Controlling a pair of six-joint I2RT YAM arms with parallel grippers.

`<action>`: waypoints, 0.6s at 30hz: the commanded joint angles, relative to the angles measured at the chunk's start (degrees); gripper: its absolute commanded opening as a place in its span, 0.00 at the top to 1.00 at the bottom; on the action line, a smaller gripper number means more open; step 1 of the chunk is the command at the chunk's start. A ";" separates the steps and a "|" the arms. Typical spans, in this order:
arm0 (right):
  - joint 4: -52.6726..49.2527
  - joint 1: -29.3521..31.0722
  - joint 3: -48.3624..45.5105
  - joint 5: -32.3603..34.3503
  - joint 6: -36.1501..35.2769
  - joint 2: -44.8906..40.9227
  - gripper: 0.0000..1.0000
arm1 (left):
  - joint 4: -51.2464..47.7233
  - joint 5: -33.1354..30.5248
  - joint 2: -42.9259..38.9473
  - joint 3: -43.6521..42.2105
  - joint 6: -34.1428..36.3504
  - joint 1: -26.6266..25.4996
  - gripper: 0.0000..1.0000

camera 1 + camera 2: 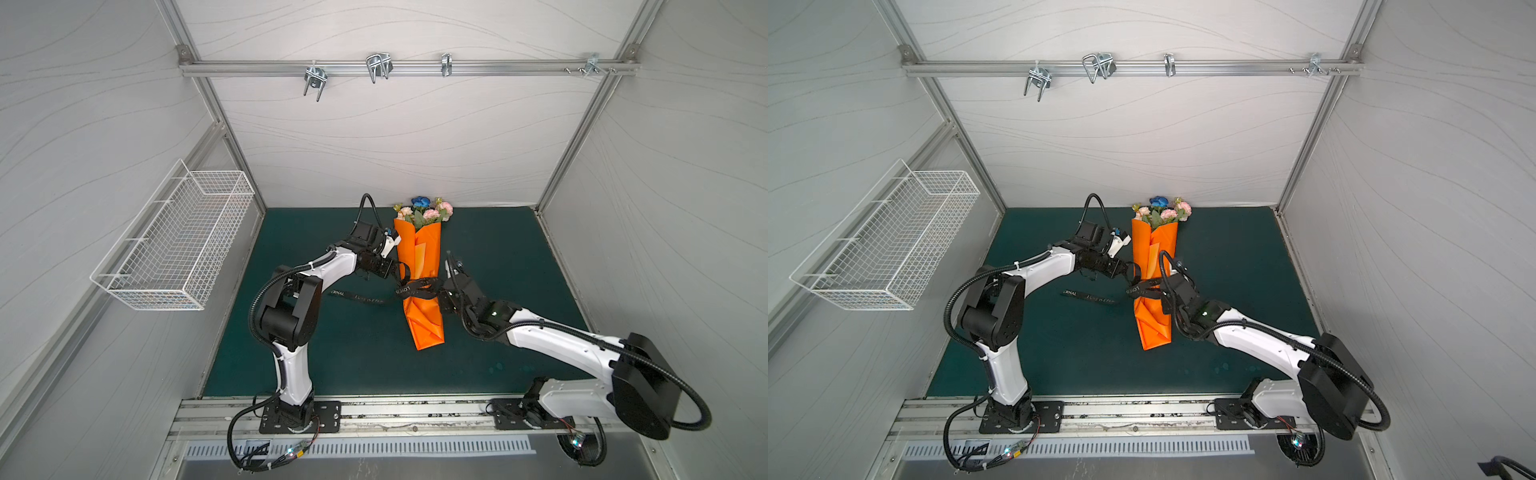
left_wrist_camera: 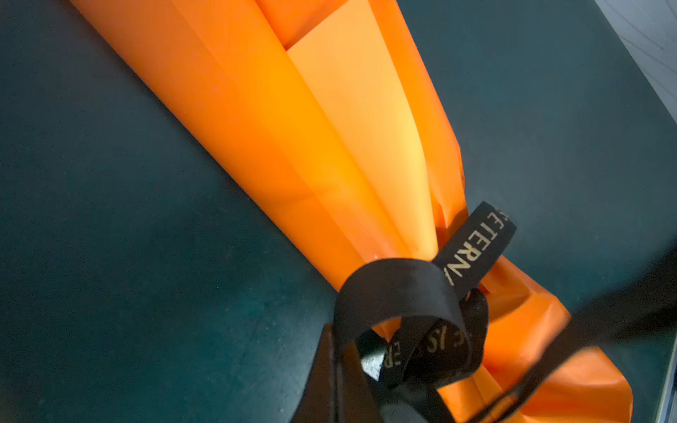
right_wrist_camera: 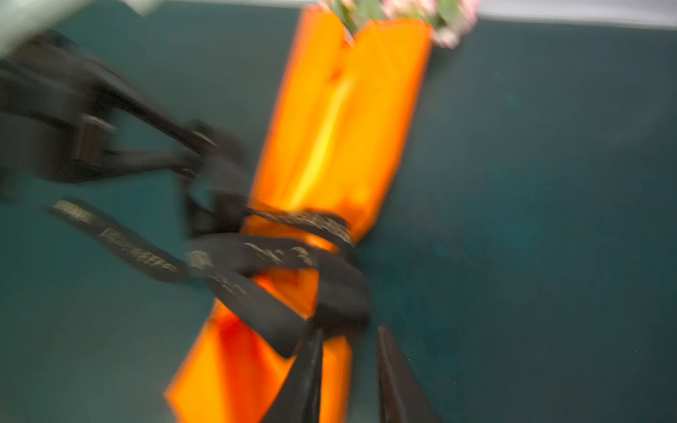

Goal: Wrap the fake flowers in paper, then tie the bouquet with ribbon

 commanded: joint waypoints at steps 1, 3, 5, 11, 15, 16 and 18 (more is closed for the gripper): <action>-7.24 -1.35 -3.43 0.03 16.39 -4.56 0.46 | 2.53 -0.85 -2.27 -0.47 1.58 -0.05 1.00; -9.13 -2.02 -4.53 0.31 17.67 -6.92 0.46 | 2.31 -1.25 -2.14 -0.32 1.78 -0.06 1.00; -13.75 -2.69 -4.53 2.23 19.33 -9.81 0.45 | 2.17 -1.73 -2.05 -0.29 1.99 -0.04 1.00; -12.67 -11.89 -3.52 -11.92 7.34 -15.30 0.43 | 1.29 -2.20 -2.20 -0.25 2.57 -0.14 1.00; -13.82 -13.32 2.06 -22.12 2.53 -10.84 0.46 | 2.24 -2.27 -3.39 -1.10 2.48 -0.32 1.00; -14.37 -12.68 3.76 -23.27 2.50 -8.58 0.47 | 2.57 -2.35 -3.72 -1.35 2.48 -0.48 1.00; -14.91 -10.05 6.61 -22.63 2.33 -3.88 0.48 | 3.43 -2.77 -4.28 -1.94 2.37 -0.84 1.00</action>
